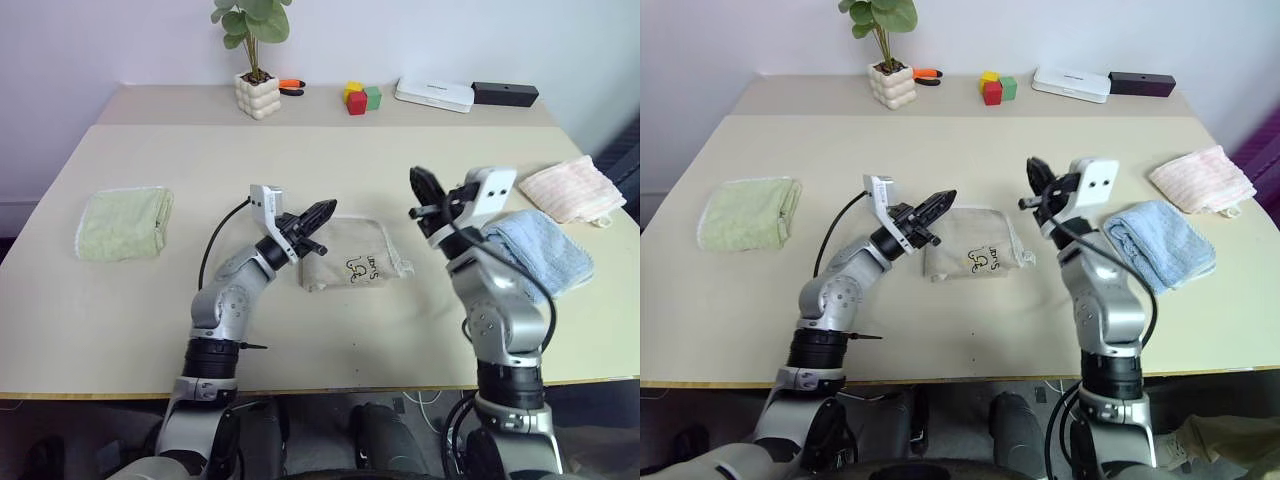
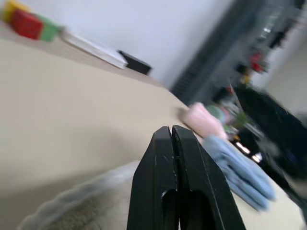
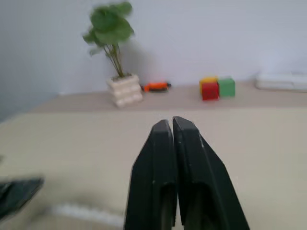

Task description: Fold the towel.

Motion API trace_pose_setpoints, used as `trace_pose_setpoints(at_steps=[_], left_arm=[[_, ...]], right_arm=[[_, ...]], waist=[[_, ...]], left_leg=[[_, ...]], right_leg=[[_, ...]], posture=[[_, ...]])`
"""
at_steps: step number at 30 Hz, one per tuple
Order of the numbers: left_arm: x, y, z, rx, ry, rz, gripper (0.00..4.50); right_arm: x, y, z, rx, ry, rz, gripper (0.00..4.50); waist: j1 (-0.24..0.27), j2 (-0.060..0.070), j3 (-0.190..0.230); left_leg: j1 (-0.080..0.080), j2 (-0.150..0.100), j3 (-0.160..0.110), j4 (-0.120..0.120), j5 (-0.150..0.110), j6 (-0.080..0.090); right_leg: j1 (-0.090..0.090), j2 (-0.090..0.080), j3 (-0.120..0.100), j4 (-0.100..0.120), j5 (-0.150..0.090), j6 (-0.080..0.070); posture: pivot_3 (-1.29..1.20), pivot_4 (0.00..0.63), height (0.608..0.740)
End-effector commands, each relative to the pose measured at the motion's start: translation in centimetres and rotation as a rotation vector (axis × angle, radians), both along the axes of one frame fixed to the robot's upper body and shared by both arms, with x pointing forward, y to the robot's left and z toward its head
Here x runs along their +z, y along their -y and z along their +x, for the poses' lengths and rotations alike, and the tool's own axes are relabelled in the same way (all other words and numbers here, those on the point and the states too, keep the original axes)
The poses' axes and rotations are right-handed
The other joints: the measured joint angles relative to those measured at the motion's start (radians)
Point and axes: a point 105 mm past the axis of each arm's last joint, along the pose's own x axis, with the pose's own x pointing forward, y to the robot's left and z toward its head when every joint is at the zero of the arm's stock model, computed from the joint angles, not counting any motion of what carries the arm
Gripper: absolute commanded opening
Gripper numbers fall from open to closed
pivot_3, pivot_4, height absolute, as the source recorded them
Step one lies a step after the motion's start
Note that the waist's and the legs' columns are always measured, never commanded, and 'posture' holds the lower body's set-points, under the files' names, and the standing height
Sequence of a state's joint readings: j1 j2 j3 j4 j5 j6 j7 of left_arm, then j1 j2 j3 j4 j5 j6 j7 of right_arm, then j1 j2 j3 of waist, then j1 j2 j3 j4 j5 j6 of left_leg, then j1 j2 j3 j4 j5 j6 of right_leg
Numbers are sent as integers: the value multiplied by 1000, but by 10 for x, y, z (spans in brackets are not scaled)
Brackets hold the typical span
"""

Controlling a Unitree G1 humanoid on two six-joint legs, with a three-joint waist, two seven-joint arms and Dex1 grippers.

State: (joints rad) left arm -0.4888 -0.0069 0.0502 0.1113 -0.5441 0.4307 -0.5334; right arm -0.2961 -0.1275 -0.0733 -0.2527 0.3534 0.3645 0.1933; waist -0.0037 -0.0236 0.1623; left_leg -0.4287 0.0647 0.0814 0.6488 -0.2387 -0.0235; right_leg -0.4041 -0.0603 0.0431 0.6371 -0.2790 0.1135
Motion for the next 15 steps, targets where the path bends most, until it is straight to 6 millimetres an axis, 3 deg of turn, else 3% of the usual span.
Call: trace_pose_setpoints(at_steps=[1,4,9,12,15], left_arm=[[6,11,0,-5,31,29,0],[-5,14,1,5,-5,61,0],[-29,7,9,68,-72,161,0],[-34,4,11,83,-81,185,0],[-36,1,13,95,-82,204,0]], right_arm=[[11,-19,-9,14,41,1,58],[-12,-38,-13,67,-36,-94,58],[-53,-46,-7,51,-149,-233,58],[-65,-50,0,49,-183,-254,58],[-68,-38,8,-16,-199,-235,58]], waist=[[-7,0,0],[-9,0,0],[-9,0,0],[-9,0,0],[-8,0,0]], left_leg=[[0,0,0,0,0,0],[0,0,-1,0,0,0],[0,0,-1,0,0,0],[1,0,0,-1,0,0],[1,0,0,0,0,0]], right_leg=[[0,0,0,0,0,0],[0,1,0,0,0,0],[-1,1,0,0,0,0],[0,1,0,0,0,0],[0,1,0,0,0,0]], posture=[[0,150,735],[0,150,735],[0,150,735],[0,150,735],[0,150,735]])
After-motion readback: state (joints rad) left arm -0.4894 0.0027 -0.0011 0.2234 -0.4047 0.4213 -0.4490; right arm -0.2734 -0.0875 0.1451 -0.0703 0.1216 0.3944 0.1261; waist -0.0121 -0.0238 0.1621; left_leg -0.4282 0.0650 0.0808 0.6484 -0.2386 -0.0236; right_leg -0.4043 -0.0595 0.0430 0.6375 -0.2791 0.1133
